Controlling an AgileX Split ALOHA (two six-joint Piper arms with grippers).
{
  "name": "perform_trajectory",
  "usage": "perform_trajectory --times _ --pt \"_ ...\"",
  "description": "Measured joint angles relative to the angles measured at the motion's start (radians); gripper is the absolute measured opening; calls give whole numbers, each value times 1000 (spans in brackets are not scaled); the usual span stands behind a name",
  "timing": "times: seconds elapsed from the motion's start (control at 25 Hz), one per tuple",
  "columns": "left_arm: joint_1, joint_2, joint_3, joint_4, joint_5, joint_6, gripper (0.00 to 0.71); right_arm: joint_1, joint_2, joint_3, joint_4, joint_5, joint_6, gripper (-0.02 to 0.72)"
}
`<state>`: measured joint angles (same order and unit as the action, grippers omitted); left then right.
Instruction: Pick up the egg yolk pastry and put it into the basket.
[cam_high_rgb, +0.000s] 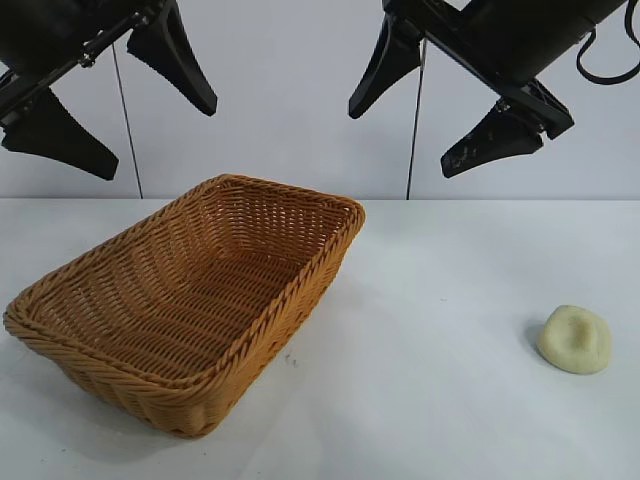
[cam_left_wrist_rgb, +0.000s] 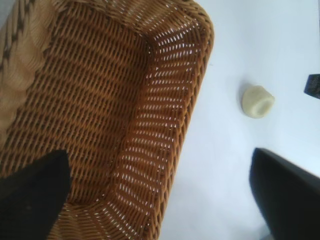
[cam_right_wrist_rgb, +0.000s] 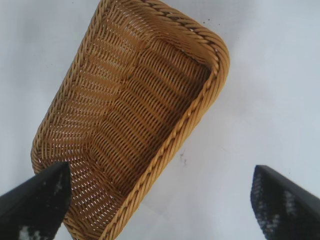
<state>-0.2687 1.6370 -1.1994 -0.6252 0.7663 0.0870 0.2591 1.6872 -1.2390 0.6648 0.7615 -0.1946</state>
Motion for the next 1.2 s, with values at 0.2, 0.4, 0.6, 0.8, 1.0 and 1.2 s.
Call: perform_trajectory --times 0.2,0.4,0.6,0.8,1.0,1.2 --pt "0 0 0 0 0 0 695 0 0 0 0 1 0 695" --pt "0 0 0 0 0 0 695 0 0 0 0 1 0 695" --pt "0 0 0 0 0 0 695 0 0 0 0 1 0 695" --pt "0 0 0 0 -6 0 695 0 0 0 0 1 0 695" --pt "0 0 0 -10 -19 -3 695 0 0 0 0 1 0 695" --pt "0 -4 6 20 -9 -117 695 0 0 0 0 1 0 695"
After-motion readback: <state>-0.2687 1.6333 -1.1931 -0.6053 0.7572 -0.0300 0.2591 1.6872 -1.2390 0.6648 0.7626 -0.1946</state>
